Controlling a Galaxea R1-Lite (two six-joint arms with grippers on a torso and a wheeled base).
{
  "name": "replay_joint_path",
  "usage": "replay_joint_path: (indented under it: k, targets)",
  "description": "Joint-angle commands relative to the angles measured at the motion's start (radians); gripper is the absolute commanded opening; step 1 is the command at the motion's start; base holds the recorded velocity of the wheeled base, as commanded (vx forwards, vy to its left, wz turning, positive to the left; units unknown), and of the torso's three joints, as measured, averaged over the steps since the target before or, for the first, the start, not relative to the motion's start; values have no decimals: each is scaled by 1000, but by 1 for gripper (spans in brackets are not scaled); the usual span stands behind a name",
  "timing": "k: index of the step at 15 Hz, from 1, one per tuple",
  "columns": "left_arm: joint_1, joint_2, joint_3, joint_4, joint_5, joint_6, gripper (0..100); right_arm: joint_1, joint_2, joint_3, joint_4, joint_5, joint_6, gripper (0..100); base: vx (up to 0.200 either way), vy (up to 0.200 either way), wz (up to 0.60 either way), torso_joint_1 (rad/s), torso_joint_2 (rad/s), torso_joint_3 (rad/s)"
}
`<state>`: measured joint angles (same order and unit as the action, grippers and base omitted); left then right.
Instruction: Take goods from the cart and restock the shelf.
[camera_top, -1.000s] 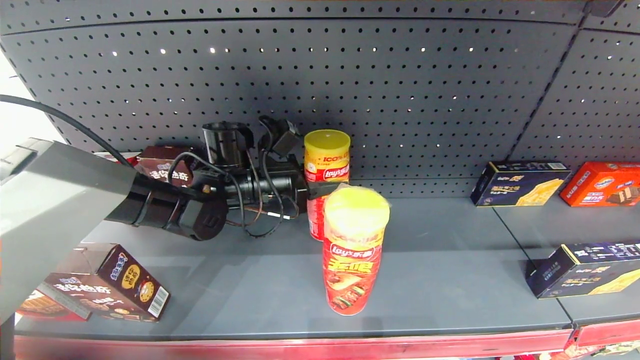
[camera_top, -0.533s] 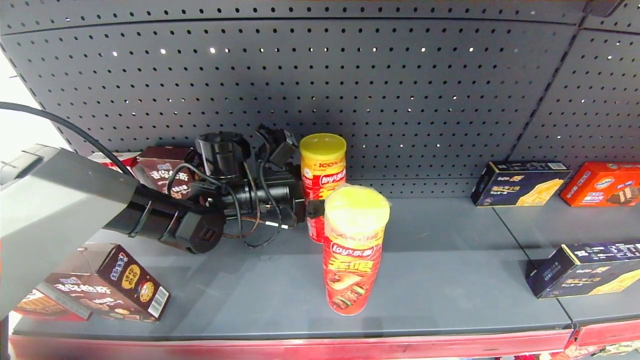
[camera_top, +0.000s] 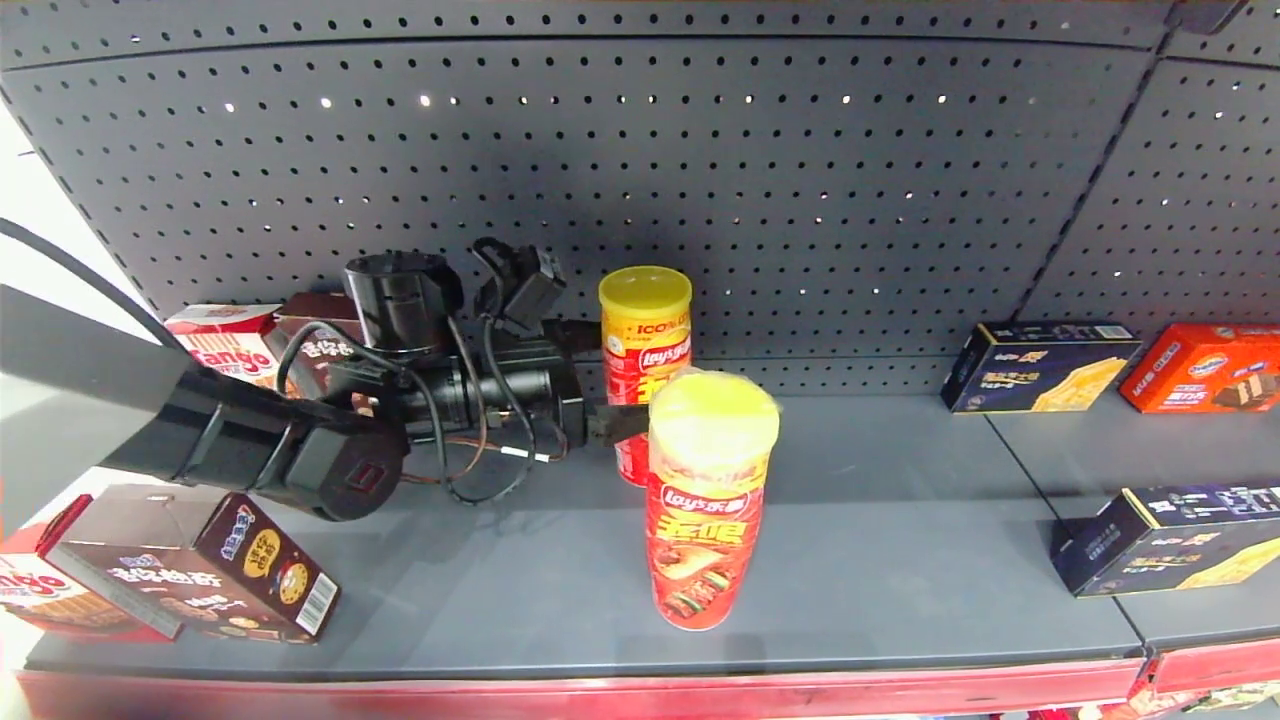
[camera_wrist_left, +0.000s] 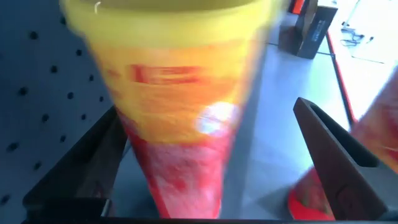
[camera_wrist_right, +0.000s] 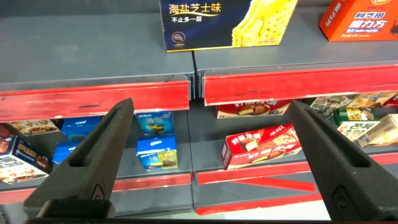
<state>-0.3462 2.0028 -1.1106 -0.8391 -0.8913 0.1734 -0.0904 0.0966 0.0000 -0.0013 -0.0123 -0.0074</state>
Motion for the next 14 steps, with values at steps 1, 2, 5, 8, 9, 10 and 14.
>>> replay_joint_path:
  k: [1, 2, 5, 8, 9, 10, 14]
  targets:
    - [12, -67, 46, 0, 0, 0, 100, 0, 2, 0, 0, 0, 0, 100, 0, 0, 0, 0, 0, 0]
    - [21, -96, 74, 6, 2, 0, 100, 0, 2, 0, 0, 0, 0, 100, 0, 0, 0, 0, 0, 0]
    - [35, -148, 132, 12, 40, -2, 100, 0, 2, 0, 0, 0, 0, 100, 0, 0, 0, 0, 0, 0]
    - [52, -187, 175, 58, 91, 24, 100, 0, 2, 0, 0, -1, 0, 100, 0, 0, 0, 0, 0, 0]
    - [67, -191, 175, 107, 101, 84, 100, 0, 2, 0, 0, 0, 0, 100, 0, 0, 0, 0, 0, 0]
    - [73, -196, 173, 157, 138, 129, 100, 0, 2, 0, 0, 0, 0, 100, 0, 0, 0, 0, 0, 0]
    - [59, -199, 152, 172, 232, 138, 100, 0, 2, 0, 0, -1, 0, 100, 0, 0, 0, 0, 0, 0]
